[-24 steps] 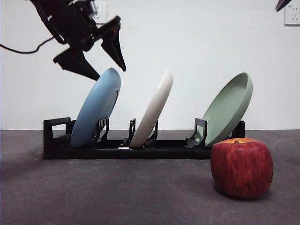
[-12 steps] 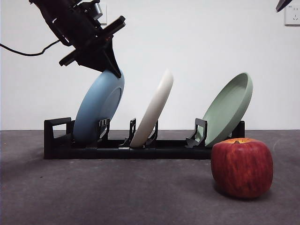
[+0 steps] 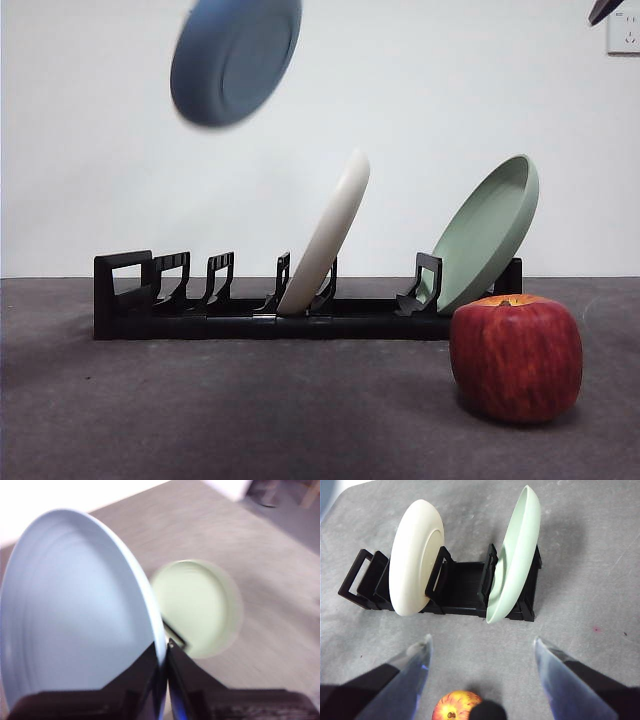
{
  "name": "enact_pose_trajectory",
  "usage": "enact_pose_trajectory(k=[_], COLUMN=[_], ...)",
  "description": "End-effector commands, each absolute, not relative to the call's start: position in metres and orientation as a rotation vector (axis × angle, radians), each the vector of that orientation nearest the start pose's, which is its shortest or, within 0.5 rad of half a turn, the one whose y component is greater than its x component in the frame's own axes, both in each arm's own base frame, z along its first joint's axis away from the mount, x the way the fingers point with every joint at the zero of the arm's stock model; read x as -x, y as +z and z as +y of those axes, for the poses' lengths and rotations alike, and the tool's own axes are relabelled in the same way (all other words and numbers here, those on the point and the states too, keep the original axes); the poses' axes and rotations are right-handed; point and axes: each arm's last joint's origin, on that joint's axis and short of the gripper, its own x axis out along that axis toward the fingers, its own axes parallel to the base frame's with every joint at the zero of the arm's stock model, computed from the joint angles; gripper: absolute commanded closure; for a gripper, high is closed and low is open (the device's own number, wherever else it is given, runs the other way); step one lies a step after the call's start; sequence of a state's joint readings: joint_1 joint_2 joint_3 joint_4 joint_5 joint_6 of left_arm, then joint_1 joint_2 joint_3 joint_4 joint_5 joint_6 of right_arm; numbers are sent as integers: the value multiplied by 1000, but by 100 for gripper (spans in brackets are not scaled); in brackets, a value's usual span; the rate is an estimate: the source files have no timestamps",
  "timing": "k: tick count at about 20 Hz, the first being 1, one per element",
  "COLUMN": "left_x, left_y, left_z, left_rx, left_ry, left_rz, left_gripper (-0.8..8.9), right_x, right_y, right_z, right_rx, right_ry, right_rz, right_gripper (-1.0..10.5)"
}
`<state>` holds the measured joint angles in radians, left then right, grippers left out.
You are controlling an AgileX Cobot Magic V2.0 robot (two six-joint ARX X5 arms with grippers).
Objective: Take the blue plate from the plate rack,put the plate on the table,take the apple from the table,put the apple in the plate
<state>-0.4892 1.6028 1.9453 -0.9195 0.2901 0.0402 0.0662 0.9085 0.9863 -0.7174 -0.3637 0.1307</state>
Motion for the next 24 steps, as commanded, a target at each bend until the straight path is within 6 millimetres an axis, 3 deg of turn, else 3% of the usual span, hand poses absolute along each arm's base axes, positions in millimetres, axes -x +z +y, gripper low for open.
enact_pose_trajectory(k=[1,6,10,16,21,24], left_x=[-243,-188,-170,-151,-132,-127], left_y=[467,467,442,358,287,259], left_z=[-154,-152,-154,-162,-198,-213], left_rx=[-214,-445,-436,-504,-547,-586], left_ry=[-808,-669,-664,-495,-568,-602], left_rz=[561,678,719,827,787,805], left_gripper=[821,821,821,821,822,822], right_x=[-173,-173,-173,-173,-174,-177], right_y=[335,335,335,335,334,332], right_z=[22,22,22,22,22,21], right_rx=[-209,-209,-209,-208,-200,-186], right_ry=[376,376,373,371,372,330], right_rz=[657,657,657,657,661,669], right_gripper=[599,599,599,599,599,599])
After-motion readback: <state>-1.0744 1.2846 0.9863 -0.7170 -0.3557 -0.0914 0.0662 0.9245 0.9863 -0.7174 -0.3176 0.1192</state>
